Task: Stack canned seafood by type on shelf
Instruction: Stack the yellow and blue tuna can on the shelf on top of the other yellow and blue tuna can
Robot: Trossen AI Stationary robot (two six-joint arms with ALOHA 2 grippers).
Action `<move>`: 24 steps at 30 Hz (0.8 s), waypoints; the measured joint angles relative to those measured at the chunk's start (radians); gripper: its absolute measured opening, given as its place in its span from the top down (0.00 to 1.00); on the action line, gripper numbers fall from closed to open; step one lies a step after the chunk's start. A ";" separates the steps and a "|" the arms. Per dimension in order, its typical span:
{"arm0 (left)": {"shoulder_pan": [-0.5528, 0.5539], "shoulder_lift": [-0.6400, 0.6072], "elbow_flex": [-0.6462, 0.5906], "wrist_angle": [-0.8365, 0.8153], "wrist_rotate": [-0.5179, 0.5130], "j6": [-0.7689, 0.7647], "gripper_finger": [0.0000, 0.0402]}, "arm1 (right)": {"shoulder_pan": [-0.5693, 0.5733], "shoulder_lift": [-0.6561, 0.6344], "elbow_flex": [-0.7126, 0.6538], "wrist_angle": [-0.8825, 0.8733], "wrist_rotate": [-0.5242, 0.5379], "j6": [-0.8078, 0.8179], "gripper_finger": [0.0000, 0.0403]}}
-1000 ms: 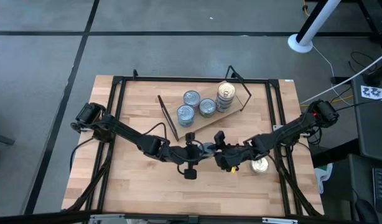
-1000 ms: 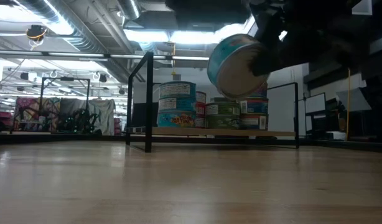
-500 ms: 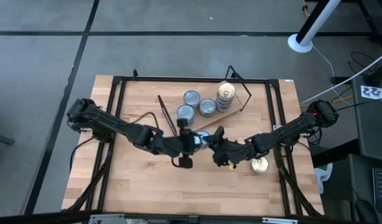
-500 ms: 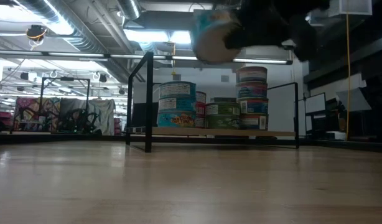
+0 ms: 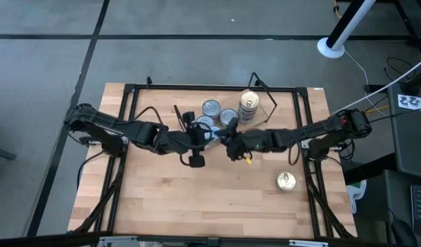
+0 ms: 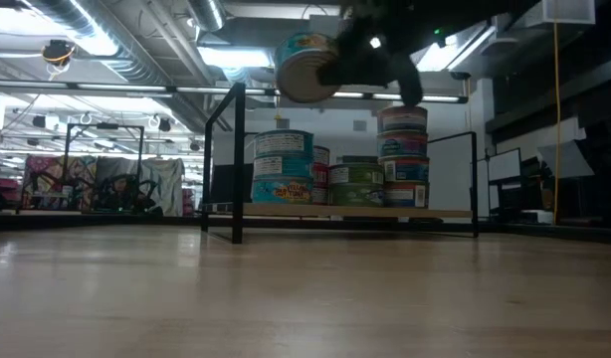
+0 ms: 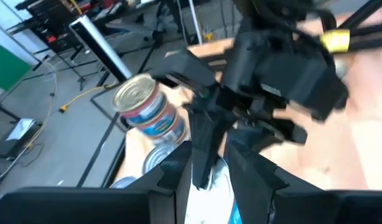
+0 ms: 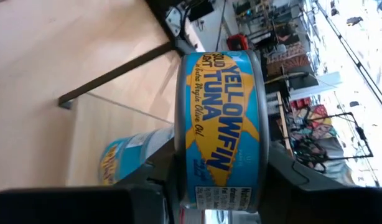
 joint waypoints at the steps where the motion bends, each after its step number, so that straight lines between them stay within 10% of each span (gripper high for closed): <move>1: 0.007 0.000 0.000 -0.015 0.000 0.004 0.76 | -0.020 0.000 0.000 0.012 -0.031 -0.002 0.65; 9: 0.054 0.000 -0.001 -0.105 0.001 -0.001 0.78 | -0.142 0.065 0.000 0.120 -0.234 -0.047 0.65; 24: 0.145 0.000 -0.002 -0.167 0.002 0.025 0.81 | -0.235 0.117 0.000 0.195 -0.281 -0.106 0.64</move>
